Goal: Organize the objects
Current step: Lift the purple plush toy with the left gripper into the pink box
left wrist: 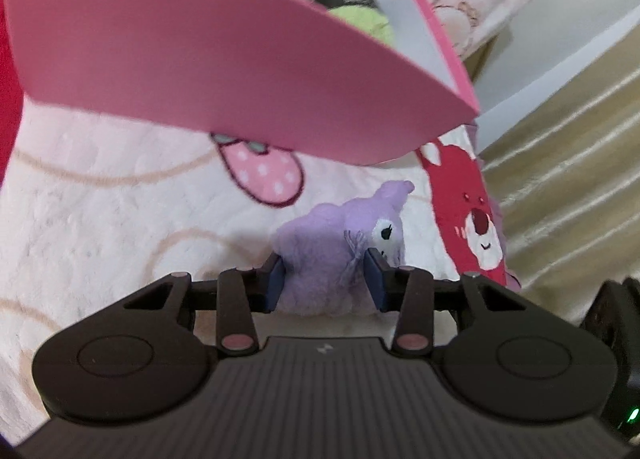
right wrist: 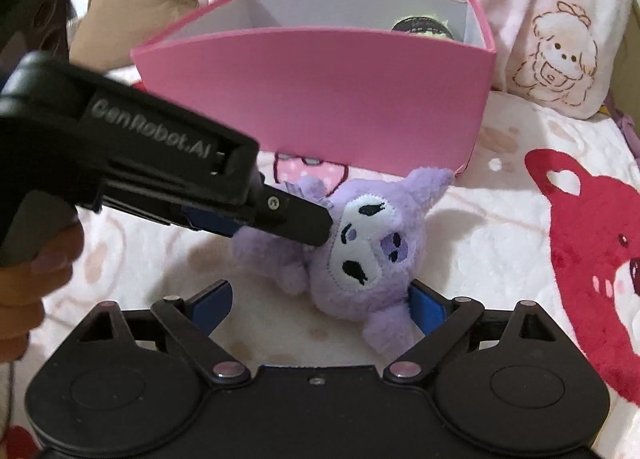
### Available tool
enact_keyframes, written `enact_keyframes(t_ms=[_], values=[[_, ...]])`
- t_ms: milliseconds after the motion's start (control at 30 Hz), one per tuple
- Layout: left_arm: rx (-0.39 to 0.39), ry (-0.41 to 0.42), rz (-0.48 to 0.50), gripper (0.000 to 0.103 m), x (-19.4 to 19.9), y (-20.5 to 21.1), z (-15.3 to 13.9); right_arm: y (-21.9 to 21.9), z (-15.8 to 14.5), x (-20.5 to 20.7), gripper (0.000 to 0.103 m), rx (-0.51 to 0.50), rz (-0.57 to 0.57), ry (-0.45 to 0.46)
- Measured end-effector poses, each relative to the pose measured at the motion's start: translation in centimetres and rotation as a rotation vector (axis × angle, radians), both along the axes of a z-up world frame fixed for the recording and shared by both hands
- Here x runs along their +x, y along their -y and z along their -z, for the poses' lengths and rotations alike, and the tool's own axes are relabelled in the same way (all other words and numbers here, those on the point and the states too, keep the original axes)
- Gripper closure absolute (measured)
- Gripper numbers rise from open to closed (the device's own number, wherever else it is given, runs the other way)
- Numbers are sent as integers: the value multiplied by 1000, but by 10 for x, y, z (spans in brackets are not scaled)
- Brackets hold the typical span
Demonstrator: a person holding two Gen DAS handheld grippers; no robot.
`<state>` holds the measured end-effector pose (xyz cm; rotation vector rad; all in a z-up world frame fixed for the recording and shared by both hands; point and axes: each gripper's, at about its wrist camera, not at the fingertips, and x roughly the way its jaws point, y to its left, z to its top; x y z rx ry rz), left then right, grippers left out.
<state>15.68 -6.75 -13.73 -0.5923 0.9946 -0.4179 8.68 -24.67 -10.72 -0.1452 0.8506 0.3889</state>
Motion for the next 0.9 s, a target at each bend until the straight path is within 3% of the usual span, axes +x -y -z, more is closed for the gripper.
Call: enact_keyframes(t_ms=[200, 367, 600, 767, 900], values=[[-10, -30, -7, 68, 2, -3, 4, 5, 0, 2, 10, 2, 31, 30], [-15, -49, 1, 69, -1, -5, -7, 7, -11, -6, 21, 29, 18, 56], [54, -33, 76, 69, -13, -1, -59, -4, -47, -26, 23, -13, 17, 64], [100, -8, 129, 69, -30, 1, -101, -5, -82, -42, 19, 32, 45, 35], [93, 27, 149, 69, -44, -3, -128, -9, -108, -54, 14, 38, 35, 52]])
